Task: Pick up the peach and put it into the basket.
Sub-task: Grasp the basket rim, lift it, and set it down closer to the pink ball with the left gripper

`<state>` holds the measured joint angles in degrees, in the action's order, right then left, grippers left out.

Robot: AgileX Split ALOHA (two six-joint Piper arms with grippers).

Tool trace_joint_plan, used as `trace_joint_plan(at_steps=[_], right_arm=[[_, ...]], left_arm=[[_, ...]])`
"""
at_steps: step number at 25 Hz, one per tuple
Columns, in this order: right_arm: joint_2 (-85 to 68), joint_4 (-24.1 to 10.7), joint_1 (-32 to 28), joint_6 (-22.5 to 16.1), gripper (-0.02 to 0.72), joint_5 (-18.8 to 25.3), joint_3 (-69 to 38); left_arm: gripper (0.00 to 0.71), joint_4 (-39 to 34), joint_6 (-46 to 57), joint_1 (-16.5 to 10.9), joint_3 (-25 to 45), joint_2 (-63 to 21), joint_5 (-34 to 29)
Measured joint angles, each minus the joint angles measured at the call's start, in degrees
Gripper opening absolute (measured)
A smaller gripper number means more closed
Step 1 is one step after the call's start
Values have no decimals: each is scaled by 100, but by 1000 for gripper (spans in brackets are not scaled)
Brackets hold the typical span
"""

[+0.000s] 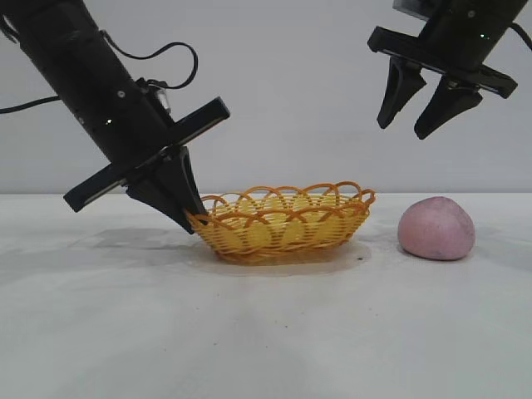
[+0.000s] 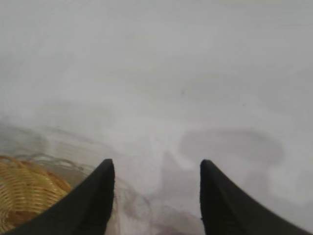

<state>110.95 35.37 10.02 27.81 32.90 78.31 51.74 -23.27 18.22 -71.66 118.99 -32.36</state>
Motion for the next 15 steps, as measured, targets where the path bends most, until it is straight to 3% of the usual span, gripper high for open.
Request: trace_joint_plan(at_steps=[7,11,12,15], right_arm=[[0,4,0,0,339,34,0],[0,4,0,0,339,34,0],[0,4,0,0,339,34,0],[0,4,0,0,339,34,0]], left_arm=[[422,-305,0,0,0,-14,-176],[432,-507,-255,0,-26,-246,-509],[474,-668,-294,0,-102,-355,-570],[458,-1606,-366,0,-422,-800,-808]])
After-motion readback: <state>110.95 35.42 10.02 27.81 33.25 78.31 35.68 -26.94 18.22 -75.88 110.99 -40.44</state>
